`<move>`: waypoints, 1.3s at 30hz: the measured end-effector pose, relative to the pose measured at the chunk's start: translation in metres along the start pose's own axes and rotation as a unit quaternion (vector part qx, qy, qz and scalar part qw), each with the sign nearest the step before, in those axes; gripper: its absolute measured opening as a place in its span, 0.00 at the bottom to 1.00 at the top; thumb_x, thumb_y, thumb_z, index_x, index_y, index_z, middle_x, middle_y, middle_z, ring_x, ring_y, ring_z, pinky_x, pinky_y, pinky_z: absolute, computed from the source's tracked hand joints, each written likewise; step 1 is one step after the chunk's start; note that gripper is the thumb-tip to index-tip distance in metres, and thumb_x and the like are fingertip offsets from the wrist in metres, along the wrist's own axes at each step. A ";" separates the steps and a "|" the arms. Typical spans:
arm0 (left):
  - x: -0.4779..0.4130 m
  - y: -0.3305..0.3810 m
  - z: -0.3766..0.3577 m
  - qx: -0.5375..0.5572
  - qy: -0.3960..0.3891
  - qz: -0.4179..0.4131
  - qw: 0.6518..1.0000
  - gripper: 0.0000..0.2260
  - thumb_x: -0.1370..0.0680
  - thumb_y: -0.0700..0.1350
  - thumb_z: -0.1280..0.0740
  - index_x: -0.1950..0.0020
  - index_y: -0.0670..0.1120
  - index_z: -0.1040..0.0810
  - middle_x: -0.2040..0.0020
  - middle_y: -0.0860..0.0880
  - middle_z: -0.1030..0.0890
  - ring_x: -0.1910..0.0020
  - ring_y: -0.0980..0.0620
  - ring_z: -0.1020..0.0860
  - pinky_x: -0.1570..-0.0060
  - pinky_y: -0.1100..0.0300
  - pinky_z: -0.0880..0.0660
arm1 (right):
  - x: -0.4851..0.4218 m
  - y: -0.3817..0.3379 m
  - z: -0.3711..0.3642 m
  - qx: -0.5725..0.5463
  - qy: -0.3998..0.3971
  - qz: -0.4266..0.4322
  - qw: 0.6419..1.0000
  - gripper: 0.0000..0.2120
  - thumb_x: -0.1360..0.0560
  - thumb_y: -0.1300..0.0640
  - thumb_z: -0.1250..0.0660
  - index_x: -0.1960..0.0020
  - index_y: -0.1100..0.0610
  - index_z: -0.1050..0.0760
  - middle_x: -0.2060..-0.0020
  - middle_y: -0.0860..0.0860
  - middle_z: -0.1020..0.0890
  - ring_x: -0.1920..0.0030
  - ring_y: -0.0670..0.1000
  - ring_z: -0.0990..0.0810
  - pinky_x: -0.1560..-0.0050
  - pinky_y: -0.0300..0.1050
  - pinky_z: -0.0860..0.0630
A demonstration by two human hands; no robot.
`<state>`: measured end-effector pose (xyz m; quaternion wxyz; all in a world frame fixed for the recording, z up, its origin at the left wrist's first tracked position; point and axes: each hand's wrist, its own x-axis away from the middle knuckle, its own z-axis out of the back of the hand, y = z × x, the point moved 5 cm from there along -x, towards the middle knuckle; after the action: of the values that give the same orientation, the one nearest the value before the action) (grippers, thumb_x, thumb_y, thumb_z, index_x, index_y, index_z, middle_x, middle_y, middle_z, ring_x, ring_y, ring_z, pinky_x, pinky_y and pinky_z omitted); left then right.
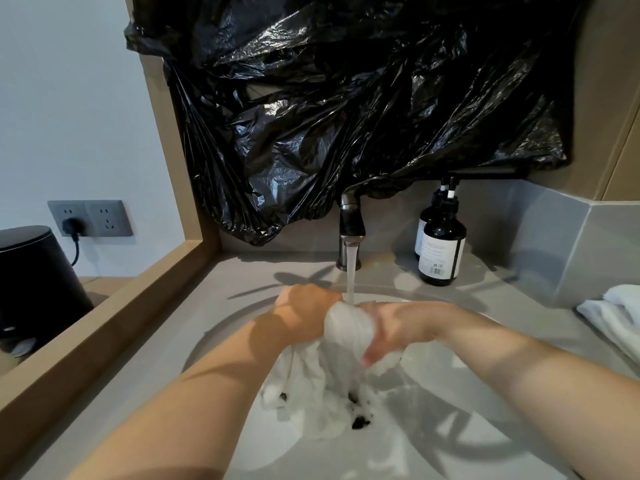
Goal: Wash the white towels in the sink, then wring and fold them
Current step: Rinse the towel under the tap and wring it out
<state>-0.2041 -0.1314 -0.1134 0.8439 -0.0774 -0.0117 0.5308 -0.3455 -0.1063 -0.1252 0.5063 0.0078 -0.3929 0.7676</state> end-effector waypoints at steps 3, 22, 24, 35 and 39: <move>-0.001 -0.004 -0.002 -0.005 -0.019 0.001 1.000 0.09 0.23 0.48 0.37 0.44 0.53 0.22 0.48 0.52 0.18 0.48 0.48 0.19 0.50 0.53 0.22 | -0.007 -0.012 0.001 0.148 0.151 -0.002 0.977 0.41 0.33 0.51 0.25 0.27 0.45 0.43 0.37 0.47 0.26 0.42 0.50 0.25 0.46 0.44 0.25; 0.013 -0.013 -0.021 0.319 -0.161 0.089 0.930 0.17 0.30 0.49 0.25 0.43 0.50 0.22 0.51 0.50 0.19 0.52 0.49 0.20 0.51 0.56 0.22 | -0.009 -0.030 0.005 0.396 0.269 0.104 0.872 0.17 0.27 0.52 0.33 0.41 0.53 0.33 0.46 0.52 0.24 0.46 0.56 0.23 0.56 0.45 0.33; 0.014 -0.009 -0.024 0.375 -0.184 0.046 0.907 0.20 0.30 0.48 0.24 0.41 0.48 0.22 0.49 0.48 0.18 0.50 0.48 0.20 0.46 0.55 0.23 | -0.006 -0.030 0.007 0.401 0.273 0.106 0.868 0.18 0.28 0.53 0.32 0.41 0.52 0.33 0.45 0.51 0.24 0.46 0.55 0.23 0.56 0.46 0.32; 0.007 -0.010 -0.011 0.448 -0.077 0.046 0.890 0.20 0.31 0.44 0.22 0.42 0.47 0.23 0.57 0.55 0.18 0.65 0.64 0.20 0.64 0.70 0.25 | -0.004 0.019 0.018 -0.195 0.042 0.046 0.979 0.34 0.34 0.32 0.30 0.35 0.52 0.27 0.43 0.53 0.19 0.42 0.53 0.21 0.47 0.41 0.25; 0.005 -0.007 0.002 0.415 -0.054 0.019 0.908 0.26 0.32 0.48 0.21 0.36 0.49 0.24 0.56 0.59 0.21 0.60 0.62 0.22 0.59 0.69 0.26 | -0.016 0.039 0.015 -0.488 -0.008 -0.012 0.873 0.37 0.33 0.29 0.41 0.39 0.56 0.20 0.42 0.58 0.18 0.45 0.57 0.18 0.44 0.54 0.24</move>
<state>-0.1959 -0.1302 -0.1111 0.7876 0.3078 0.1655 0.5075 -0.3739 -0.1350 -0.1445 0.4514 -0.2291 -0.7215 0.4724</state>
